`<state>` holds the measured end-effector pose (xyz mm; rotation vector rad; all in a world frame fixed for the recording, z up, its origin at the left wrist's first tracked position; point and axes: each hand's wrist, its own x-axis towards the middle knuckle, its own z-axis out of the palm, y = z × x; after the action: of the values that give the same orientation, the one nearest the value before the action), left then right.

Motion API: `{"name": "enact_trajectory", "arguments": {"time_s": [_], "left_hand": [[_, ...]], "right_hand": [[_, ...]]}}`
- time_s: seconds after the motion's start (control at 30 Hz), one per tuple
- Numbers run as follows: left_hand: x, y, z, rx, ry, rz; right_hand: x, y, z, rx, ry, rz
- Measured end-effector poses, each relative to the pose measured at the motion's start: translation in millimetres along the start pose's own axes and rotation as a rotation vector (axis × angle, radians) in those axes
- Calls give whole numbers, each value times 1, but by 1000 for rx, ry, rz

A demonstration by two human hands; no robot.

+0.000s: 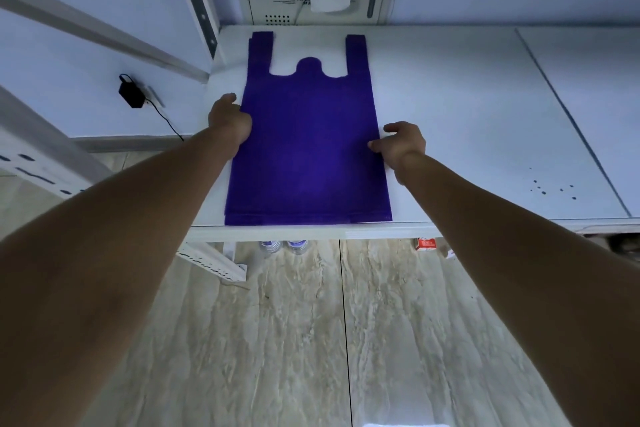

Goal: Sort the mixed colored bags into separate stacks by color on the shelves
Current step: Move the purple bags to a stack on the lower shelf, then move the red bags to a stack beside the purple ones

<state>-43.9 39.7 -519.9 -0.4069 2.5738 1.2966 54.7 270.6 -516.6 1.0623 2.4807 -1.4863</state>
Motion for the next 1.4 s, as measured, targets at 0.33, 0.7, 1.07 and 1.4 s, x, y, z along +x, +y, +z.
{"name": "enact_trajectory", "arguments": {"time_s": [0.33,0.7,1.07,1.4], "left_hand": [[-110,28,-45,452,-57,251],[-304,145,-163,602,-107,390],[-402,283,-298,590,-28,512],[-339,335,-357,526,70,469]], "right_hand": [[-82,-22,-66,-693,-16,-356],[-265,-91,-196,-835,-109,-459],[-353,-236,-307,-711,34,-616],[-310,-339,-311,-676,-35,-430]]}}
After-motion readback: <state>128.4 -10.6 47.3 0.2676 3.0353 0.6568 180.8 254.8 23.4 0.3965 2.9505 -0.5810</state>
